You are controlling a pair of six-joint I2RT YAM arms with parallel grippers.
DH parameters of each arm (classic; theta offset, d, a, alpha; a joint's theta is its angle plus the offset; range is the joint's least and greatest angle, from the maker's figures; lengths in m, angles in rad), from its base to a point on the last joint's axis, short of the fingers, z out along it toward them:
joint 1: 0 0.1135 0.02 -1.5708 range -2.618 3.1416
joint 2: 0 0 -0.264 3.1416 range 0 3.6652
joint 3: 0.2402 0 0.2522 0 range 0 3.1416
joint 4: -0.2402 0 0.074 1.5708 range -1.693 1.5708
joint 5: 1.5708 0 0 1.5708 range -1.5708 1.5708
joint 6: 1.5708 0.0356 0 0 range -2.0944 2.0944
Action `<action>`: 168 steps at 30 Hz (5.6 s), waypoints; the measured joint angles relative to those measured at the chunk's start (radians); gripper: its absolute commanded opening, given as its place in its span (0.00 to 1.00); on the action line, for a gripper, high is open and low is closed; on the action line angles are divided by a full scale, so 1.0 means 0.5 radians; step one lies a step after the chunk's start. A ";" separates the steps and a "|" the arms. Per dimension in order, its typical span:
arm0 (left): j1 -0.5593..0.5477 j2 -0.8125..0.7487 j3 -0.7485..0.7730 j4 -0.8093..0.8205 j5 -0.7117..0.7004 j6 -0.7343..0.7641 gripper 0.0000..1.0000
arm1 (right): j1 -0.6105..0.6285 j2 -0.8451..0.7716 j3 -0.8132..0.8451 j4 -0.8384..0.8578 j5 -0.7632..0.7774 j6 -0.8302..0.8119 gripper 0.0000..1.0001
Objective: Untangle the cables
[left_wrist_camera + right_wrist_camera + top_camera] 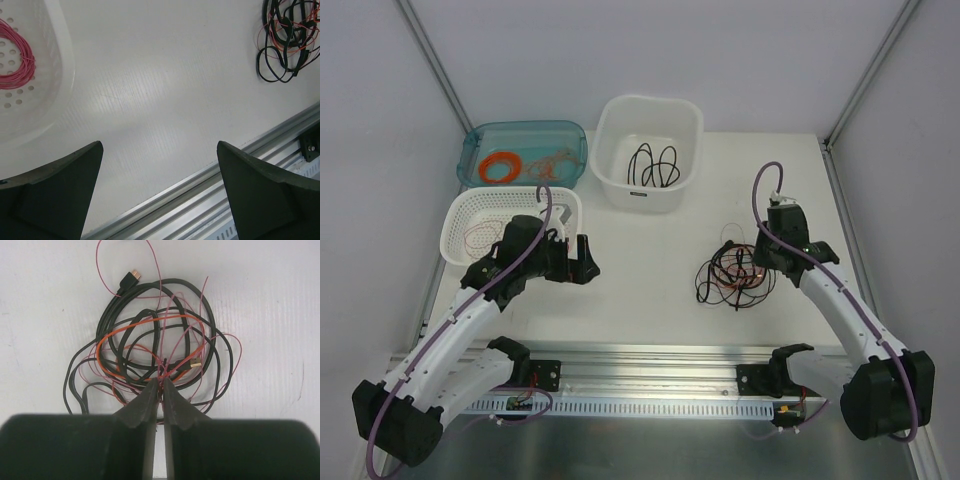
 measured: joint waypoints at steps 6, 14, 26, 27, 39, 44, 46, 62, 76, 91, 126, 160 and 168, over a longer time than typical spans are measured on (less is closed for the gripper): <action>0.000 0.002 -0.021 0.008 0.000 0.119 0.99 | 0.013 -0.043 0.135 -0.110 -0.027 -0.023 0.01; 0.000 0.002 -0.114 0.063 -0.005 0.172 0.99 | 0.040 -0.053 0.830 -0.398 -0.202 -0.098 0.01; 0.001 0.002 -0.115 0.104 -0.014 0.182 0.99 | 0.105 -0.089 1.650 -0.254 -0.990 -0.116 0.01; 0.001 0.002 -0.115 0.105 -0.014 0.182 0.99 | 0.106 -0.096 1.653 -0.208 -1.032 -0.103 0.01; 0.001 0.007 -0.115 0.108 -0.051 0.182 0.99 | 0.128 -0.008 1.859 0.474 -1.411 0.154 0.06; 0.001 0.007 -0.115 0.108 -0.061 0.182 0.99 | 0.303 -0.016 1.503 0.599 -1.489 0.222 0.08; 0.001 0.006 -0.116 0.108 -0.060 0.182 0.99 | 0.398 -0.007 1.260 0.588 -1.471 0.219 0.13; -0.014 0.042 -0.159 0.161 0.001 -0.027 0.99 | 0.862 0.277 0.462 0.008 -0.536 0.029 0.80; -0.438 0.946 0.175 0.206 -0.327 -0.349 0.80 | 0.831 0.397 0.174 0.093 0.003 0.282 0.86; -0.627 1.901 0.964 0.287 -0.632 -0.254 0.46 | 0.752 0.474 -0.055 0.403 0.041 0.572 0.89; -0.491 0.729 1.778 -0.199 -1.006 0.167 0.00 | 0.179 0.729 -0.113 0.372 0.037 0.771 0.33; -0.141 0.729 2.152 -0.443 -1.038 0.263 0.00 | -0.608 -0.010 -0.237 -0.040 -0.285 0.392 0.85; 0.156 0.872 2.272 -0.478 -0.933 0.257 0.00 | -0.485 -0.279 -0.167 -0.200 -0.354 0.317 0.88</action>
